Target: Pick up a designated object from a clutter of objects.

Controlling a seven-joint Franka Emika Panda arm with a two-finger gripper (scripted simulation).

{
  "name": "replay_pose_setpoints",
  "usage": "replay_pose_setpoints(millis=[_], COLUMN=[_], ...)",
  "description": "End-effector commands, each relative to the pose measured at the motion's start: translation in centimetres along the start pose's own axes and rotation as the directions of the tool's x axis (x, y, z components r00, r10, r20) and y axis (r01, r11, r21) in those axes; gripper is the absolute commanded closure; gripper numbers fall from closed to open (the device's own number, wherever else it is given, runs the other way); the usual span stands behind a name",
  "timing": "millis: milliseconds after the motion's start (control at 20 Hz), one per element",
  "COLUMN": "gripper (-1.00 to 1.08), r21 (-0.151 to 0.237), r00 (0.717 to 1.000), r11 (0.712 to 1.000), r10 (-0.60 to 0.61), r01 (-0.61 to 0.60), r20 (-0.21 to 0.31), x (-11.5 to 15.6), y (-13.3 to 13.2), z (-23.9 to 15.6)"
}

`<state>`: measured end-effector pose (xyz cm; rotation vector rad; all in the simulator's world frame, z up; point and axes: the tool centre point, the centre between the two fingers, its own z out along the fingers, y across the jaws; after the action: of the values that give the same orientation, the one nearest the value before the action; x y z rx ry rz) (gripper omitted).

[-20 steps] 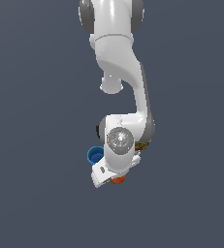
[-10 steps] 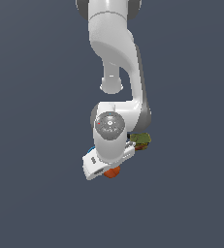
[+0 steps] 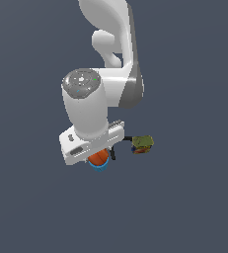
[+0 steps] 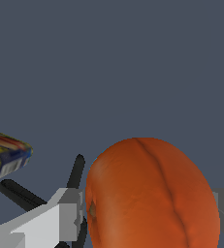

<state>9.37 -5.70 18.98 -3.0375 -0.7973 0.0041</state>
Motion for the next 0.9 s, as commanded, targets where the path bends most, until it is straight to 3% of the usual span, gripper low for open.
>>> replay_pose_setpoints(millis=[0,850], gripper=[1.08,1.08], r21=[-0.001,-0.001], r00=[1.000,1.000], r11=[1.000,1.000], r10=[0.000,0.000], r01=[0.000,0.000], r20=[-0.003,-0.003], x=[-1.4,-9.8], y=[0.9,6.7], z=[-2.8,-19.3])
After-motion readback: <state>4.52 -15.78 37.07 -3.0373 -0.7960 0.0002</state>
